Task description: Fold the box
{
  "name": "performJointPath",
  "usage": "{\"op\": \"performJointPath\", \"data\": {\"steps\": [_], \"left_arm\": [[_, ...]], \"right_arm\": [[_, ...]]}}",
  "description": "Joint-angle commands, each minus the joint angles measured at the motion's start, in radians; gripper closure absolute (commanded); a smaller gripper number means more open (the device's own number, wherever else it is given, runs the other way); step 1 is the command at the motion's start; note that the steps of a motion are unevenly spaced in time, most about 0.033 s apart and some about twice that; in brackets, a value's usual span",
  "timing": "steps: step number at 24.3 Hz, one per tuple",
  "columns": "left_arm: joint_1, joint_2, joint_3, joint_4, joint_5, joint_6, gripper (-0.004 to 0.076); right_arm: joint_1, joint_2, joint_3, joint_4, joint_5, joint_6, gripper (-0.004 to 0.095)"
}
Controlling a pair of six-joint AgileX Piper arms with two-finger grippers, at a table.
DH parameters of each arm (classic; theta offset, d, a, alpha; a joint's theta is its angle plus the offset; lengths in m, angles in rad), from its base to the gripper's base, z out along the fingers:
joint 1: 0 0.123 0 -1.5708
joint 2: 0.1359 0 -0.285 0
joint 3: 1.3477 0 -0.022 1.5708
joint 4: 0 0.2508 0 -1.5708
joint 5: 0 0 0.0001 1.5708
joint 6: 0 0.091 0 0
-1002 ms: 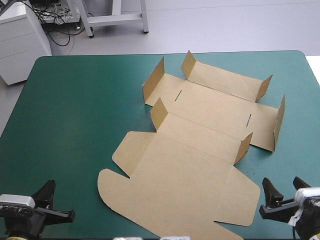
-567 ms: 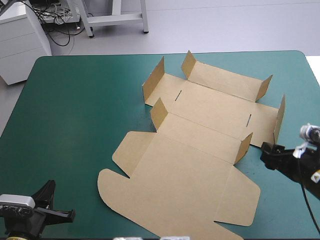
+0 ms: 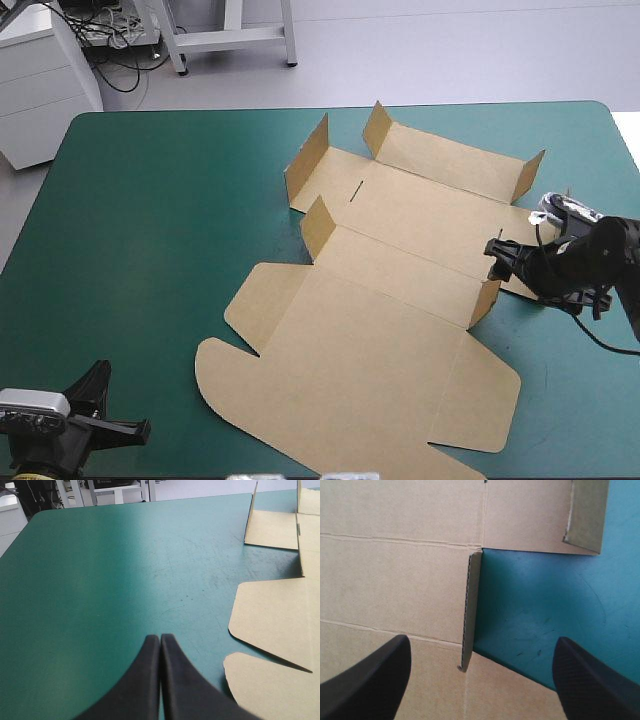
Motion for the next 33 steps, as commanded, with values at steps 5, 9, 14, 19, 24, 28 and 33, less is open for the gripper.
{"op": "performJointPath", "data": {"steps": [5, 9, 14, 19, 24, 28, 33], "left_arm": [[-0.008, -0.017, -0.027, -0.013, -0.075, -0.008, 0.0756], [-0.008, -0.017, -0.027, -0.013, -0.075, -0.008, 0.0756], [-0.008, -0.017, -0.027, -0.013, -0.075, -0.008, 0.0756], [-0.008, -0.017, -0.027, -0.013, -0.075, -0.008, 0.0756], [-0.008, -0.017, -0.027, -0.013, -0.075, -0.008, 0.0756], [-0.008, -0.017, -0.027, -0.013, -0.075, -0.008, 0.0756], [-0.008, -0.017, -0.027, -0.013, -0.075, -0.008, 0.0756]], "right_arm": [[0.003, 0.165, -0.034, 0.098, -0.082, -0.057, 0.0197], [0.003, 0.201, -0.034, 0.112, -0.079, -0.073, 0.0197], [0.003, 0.224, -0.034, 0.108, -0.048, -0.073, 0.0239], [0.003, 0.253, -0.034, 0.108, -0.006, -0.076, 0.0555], [0.003, 0.257, -0.034, 0.108, -0.002, -0.109, 0.0929], [0.003, 0.257, -0.034, 0.108, 0.001, -0.121, 0.0930], [0.003, 0.257, -0.058, 0.110, 0.015, -0.280, 0.0930]]}}
